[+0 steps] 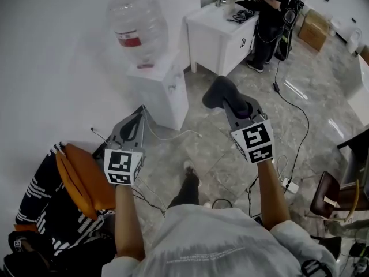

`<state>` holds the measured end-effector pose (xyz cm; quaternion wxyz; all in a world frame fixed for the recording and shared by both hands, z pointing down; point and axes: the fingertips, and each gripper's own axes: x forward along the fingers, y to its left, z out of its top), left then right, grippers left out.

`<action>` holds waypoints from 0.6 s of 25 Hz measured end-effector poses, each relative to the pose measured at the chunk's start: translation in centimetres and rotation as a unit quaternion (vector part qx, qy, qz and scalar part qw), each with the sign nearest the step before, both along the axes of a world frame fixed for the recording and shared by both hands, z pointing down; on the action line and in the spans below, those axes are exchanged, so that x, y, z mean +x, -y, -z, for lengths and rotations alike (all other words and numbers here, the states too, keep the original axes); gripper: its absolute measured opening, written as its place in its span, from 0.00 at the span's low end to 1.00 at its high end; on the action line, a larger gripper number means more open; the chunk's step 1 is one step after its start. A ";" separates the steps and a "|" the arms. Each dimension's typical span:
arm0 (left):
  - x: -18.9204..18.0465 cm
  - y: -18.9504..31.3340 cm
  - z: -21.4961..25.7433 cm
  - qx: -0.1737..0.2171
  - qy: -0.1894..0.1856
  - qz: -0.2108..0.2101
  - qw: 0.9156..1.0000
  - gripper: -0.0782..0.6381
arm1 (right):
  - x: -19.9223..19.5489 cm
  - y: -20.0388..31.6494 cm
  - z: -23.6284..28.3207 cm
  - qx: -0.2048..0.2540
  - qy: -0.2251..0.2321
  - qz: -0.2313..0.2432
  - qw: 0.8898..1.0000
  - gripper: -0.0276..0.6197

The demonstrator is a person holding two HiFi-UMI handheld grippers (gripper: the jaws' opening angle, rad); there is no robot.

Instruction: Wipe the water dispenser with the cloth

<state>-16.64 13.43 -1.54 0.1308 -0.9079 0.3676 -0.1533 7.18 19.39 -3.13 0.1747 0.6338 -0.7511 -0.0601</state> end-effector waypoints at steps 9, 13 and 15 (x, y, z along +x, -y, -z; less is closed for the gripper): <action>3.6 13.4 -0.9 -0.010 -0.027 0.008 1.000 0.13 | 4.8 11.1 -0.3 -0.018 0.014 -0.015 1.000 0.14; 5.0 19.3 -0.7 -0.017 -0.033 0.006 0.999 0.13 | 6.2 16.9 0.3 -0.026 0.007 -0.019 0.999 0.14; 5.5 22.2 -0.8 -0.022 -0.038 0.007 0.999 0.13 | 6.5 19.6 0.0 -0.033 -0.001 -0.017 0.999 0.14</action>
